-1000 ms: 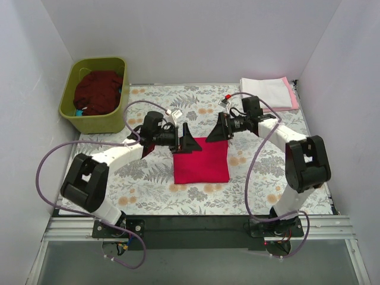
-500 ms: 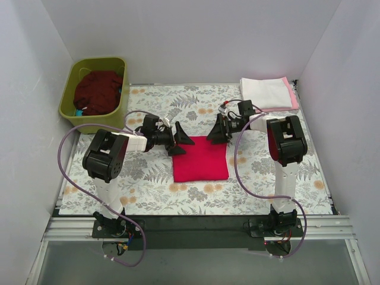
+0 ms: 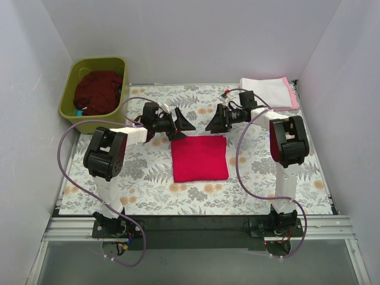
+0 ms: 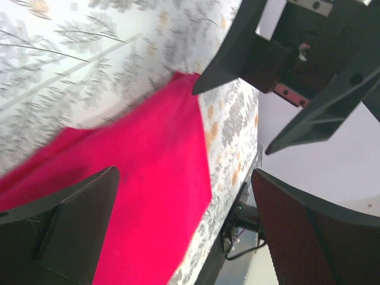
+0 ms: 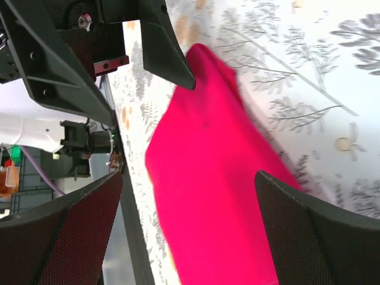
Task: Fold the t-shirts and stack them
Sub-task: Fold the tshirt
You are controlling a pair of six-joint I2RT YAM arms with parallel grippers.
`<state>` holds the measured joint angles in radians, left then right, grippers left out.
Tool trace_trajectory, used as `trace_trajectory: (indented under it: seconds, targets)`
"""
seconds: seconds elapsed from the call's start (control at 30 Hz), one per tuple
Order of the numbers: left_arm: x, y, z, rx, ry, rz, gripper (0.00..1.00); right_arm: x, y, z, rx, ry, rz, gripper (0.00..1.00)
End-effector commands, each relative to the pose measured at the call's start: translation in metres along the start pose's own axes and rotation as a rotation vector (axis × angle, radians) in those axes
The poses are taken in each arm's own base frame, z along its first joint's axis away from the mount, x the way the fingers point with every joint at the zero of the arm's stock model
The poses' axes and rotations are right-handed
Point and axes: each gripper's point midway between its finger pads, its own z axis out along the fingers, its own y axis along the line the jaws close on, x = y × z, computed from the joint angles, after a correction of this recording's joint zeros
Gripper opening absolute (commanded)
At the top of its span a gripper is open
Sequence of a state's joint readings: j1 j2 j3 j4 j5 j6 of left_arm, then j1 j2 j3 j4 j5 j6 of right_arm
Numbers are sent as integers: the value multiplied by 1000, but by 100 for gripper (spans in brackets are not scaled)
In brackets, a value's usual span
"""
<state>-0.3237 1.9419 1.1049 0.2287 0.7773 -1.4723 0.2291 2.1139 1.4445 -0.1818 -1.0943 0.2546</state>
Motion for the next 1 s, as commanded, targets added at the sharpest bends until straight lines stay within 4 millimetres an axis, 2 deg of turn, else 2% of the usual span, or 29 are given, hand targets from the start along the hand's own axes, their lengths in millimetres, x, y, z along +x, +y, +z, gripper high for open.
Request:
trace_trajectory:
  seconds: [0.0, 0.03, 0.13, 0.2, 0.27, 0.3, 0.33, 0.4, 0.43, 0.5, 0.53, 0.57, 0.6, 0.63, 0.67, 0.7, 0.73, 0.77, 0.8, 0.83, 0.87, 0.9, 0.93, 0.97]
  targets:
    - [-8, 40, 7, -78, -24, -81, 93, 2, -32, 7, 39, 6, 43, 98]
    - [-8, 48, 9, -84, -23, -99, 93, 6, -44, 9, 44, 11, 65, 98]
    - [-10, 66, 13, -104, -16, -146, 93, 6, -63, 12, 63, 11, 85, 98]
    - [-14, 70, 12, -109, -24, -150, 93, -5, -69, 10, 79, -8, 69, 98]
    - [-22, 63, 11, -97, -34, -118, 93, -16, -72, 6, 89, -27, 50, 98]
    - [-25, 59, 9, -93, -39, -100, 93, -33, -68, 2, 94, -52, 15, 98]
    - [-36, 43, 5, -73, -61, -54, 93, -43, -64, -3, 97, -69, -6, 98]
    - [-47, 32, -1, -80, -84, 38, 93, -65, -56, -13, 111, -110, -58, 98]
    - [-57, 13, -10, -67, -114, 104, 94, -86, -41, -22, 115, -144, -115, 98]
    - [-70, -3, -20, -82, -146, 228, 95, -102, -28, -35, 137, -183, -177, 98]
    - [-73, -11, -25, -82, -154, 273, 96, -111, -10, -44, 142, -205, -220, 98]
    - [-75, -26, -35, -85, -163, 317, 96, -115, -2, -52, 151, -221, -247, 98]
    - [-75, -30, -40, -95, -162, 406, 96, -118, 4, -59, 178, -237, -282, 98]
    - [-72, -33, -44, -104, -151, 445, 96, -123, 26, -71, 191, -263, -339, 98]
    - [-66, -36, -50, -120, -135, 489, 96, -120, 31, -77, 211, -266, -349, 98]
    - [-61, -46, -58, -124, -135, 610, 96, -121, 35, -83, 254, -279, -370, 98]
    - [-55, -52, -63, -129, -127, 691, 96, -125, 56, -95, 284, -293, -467, 98]
    - [-46, -54, -66, -140, -105, 754, 97, -117, 60, -101, 314, -276, -464, 98]
    - [-27, -68, -69, -126, -91, 842, 97, -119, 63, -110, 374, -292, -479, 98]
    - [-20, -70, -71, -142, -78, 1001, 97, -120, 79, -121, 414, -298, -585, 98]
    - [-6, -69, -70, -147, -46, 1070, 97, -117, 84, -128, 442, -294, -613, 98]
    - [19, -81, -68, -121, -16, 1172, 97, -110, 80, -132, 481, -292, -619, 98]
    - [31, -81, -65, -118, 12, 1283, 97, -108, 95, -142, 501, -316, -651, 98]
    - [41, -82, -65, -110, 32, 1338, 96, -106, 96, -147, 524, -335, -628, 98]
